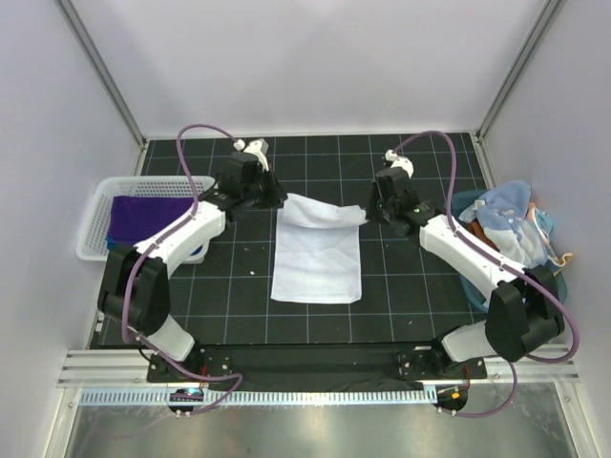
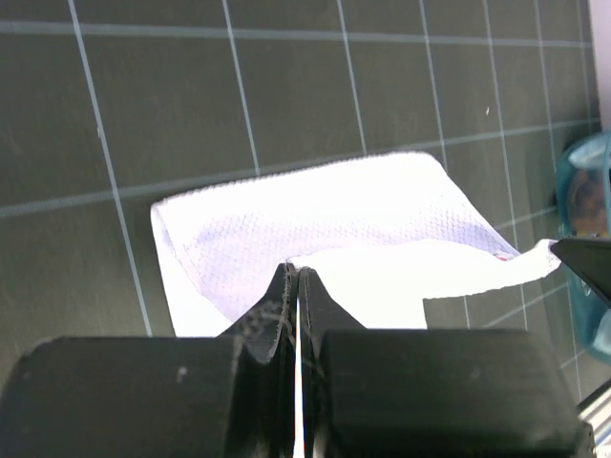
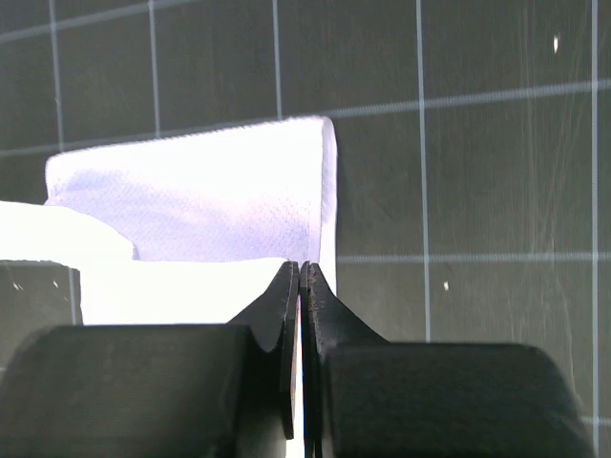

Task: Fold and stack the towels
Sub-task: Fold the towel

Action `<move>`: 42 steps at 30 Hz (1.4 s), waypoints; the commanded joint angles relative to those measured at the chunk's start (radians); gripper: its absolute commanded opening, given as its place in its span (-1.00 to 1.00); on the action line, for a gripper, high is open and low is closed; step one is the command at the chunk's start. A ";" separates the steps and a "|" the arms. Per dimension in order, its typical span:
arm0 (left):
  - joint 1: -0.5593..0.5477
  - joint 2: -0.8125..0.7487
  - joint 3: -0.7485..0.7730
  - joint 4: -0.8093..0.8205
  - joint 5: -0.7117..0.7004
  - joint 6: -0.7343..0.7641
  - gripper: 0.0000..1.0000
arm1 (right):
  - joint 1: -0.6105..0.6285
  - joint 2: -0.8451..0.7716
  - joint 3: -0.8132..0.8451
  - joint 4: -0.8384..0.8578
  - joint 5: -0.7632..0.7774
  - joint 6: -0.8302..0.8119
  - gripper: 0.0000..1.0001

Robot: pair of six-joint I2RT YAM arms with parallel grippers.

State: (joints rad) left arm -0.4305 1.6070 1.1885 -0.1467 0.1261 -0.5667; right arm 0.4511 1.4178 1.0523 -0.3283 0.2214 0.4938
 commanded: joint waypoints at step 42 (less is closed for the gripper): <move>-0.074 -0.377 -0.365 -0.014 -0.033 -0.027 -1.00 | 0.224 -0.247 -0.227 -0.060 0.088 0.092 -0.98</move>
State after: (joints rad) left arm -0.5022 1.2537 0.8368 -0.1699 0.0822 -0.5949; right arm 0.6621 1.1973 0.8326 -0.3954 0.2859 0.5667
